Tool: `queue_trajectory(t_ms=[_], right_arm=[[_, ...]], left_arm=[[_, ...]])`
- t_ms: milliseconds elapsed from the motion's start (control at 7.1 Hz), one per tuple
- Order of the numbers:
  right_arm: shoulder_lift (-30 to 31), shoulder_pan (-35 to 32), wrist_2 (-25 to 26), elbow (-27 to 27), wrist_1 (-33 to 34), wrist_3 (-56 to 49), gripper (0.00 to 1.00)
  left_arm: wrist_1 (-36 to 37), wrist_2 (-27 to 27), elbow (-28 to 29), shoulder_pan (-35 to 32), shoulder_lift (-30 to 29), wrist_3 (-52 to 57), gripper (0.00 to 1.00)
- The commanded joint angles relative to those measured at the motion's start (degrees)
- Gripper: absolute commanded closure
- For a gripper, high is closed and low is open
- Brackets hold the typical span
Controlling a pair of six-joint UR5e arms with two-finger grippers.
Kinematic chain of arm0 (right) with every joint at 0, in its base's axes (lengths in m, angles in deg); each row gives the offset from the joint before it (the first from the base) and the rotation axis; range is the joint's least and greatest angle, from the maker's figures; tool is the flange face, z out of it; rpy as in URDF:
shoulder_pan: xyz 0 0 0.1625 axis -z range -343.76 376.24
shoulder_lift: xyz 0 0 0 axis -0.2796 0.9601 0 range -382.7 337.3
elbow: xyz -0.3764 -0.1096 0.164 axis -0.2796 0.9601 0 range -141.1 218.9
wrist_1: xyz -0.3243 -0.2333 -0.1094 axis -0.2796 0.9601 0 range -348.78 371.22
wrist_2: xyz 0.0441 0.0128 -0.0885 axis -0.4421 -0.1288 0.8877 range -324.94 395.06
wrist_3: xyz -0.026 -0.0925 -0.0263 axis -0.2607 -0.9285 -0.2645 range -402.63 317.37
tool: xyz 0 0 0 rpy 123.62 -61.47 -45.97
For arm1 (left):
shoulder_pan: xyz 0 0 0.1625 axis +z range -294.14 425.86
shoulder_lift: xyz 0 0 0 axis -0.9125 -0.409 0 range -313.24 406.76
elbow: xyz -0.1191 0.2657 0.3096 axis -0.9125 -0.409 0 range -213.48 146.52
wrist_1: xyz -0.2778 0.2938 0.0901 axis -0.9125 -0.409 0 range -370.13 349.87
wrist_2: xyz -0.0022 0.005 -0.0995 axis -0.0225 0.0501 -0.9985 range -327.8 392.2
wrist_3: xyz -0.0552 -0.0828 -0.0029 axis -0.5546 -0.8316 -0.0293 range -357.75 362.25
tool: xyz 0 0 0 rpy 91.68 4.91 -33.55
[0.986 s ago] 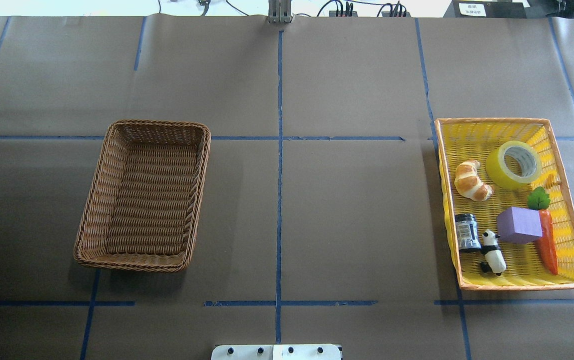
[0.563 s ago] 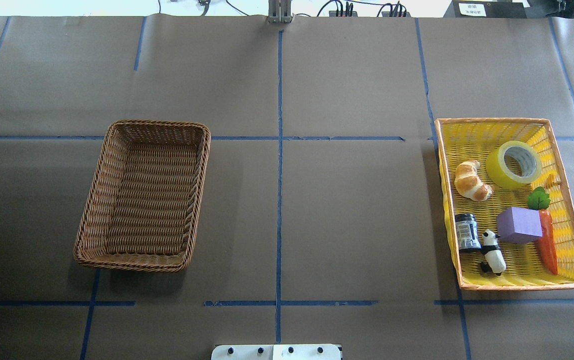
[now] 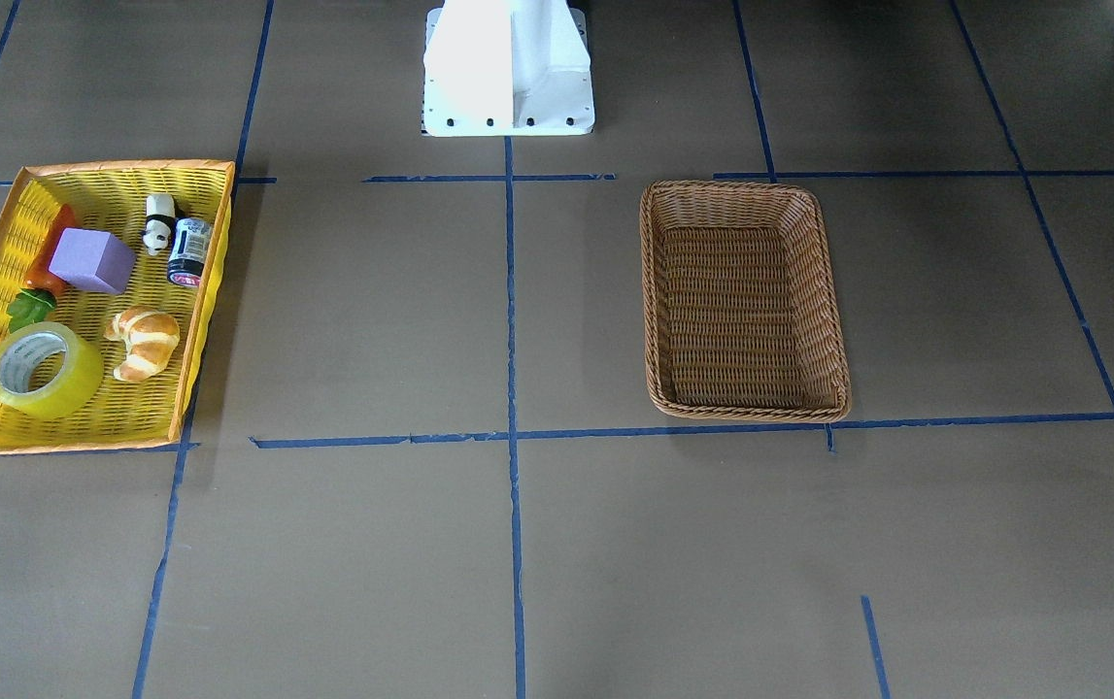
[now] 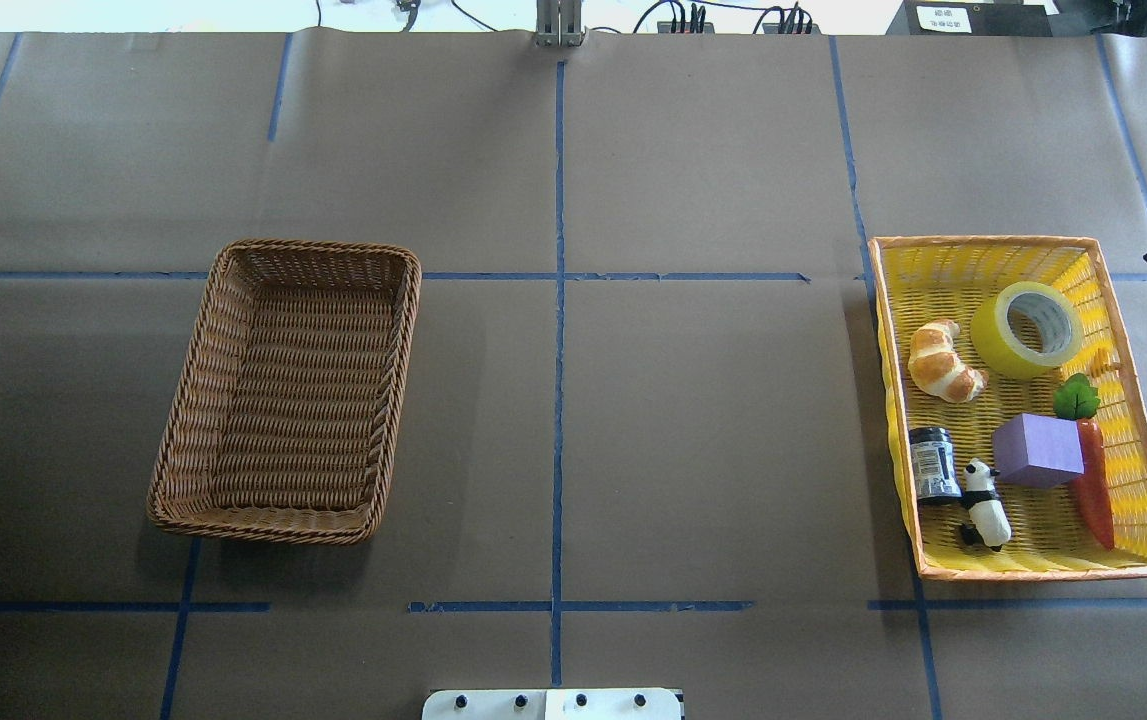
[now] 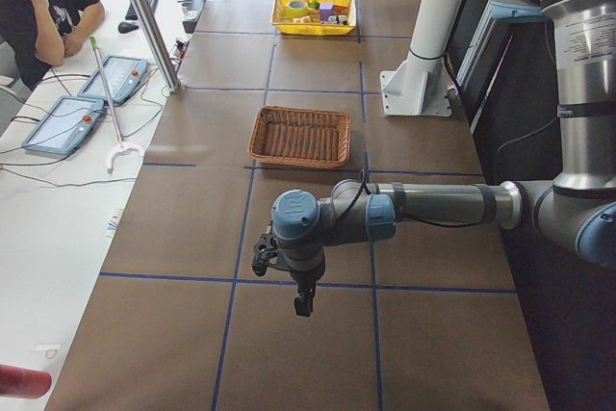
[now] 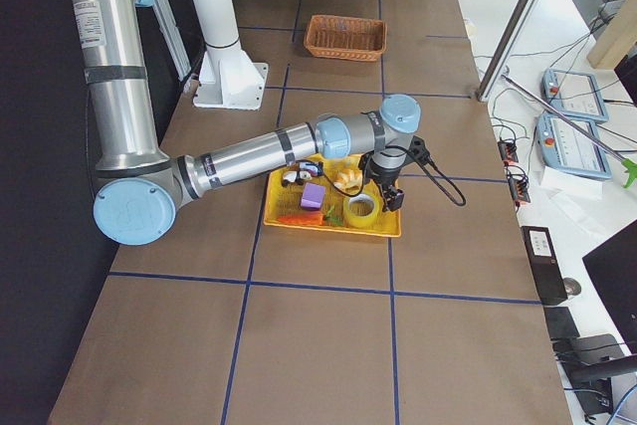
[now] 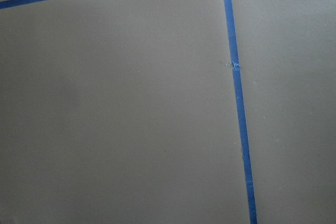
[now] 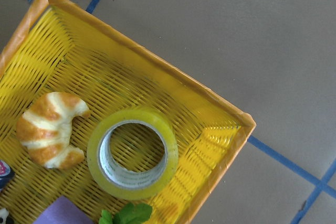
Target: Move tape to another basket
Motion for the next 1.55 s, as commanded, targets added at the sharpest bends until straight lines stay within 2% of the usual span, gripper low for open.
queue_trajectory(t_ms=[0, 141, 282, 423, 704, 1408], right_arm=[[0.01, 3.61, 0.33, 5.44, -14.05, 9.87, 0.0], [0.1, 5.81, 1.37, 8.96, -19.09, 12.19, 0.0], [0.1, 6.97, 1.82, 11.25, -20.8, 12.3, 0.0], [0.28, 7.5, 1.82, 12.23, -21.07, 12.22, 0.0], [0.28, 9.95, 5.75, 13.12, -21.08, 12.39, 0.0], [-0.34, 12.95, 5.51, 15.75, -21.08, 12.39, 0.0]], left_arm=[[0.09, 0.01, 0.0, -0.03, 0.0, 0.01, 0.0], [0.09, 0.01, 0.0, -0.03, 0.09, 0.01, 0.0], [0.09, 0.01, 0.09, -0.03, 0.09, 0.1, 0.0], [0.09, 0.01, 0.09, 0.06, 0.09, 0.1, 0.0], [0.09, -0.08, 0.09, 0.06, 0.09, 0.1, 0.0], [0.09, -0.08, 0.09, 0.06, 0.09, 0.1, 0.0]])
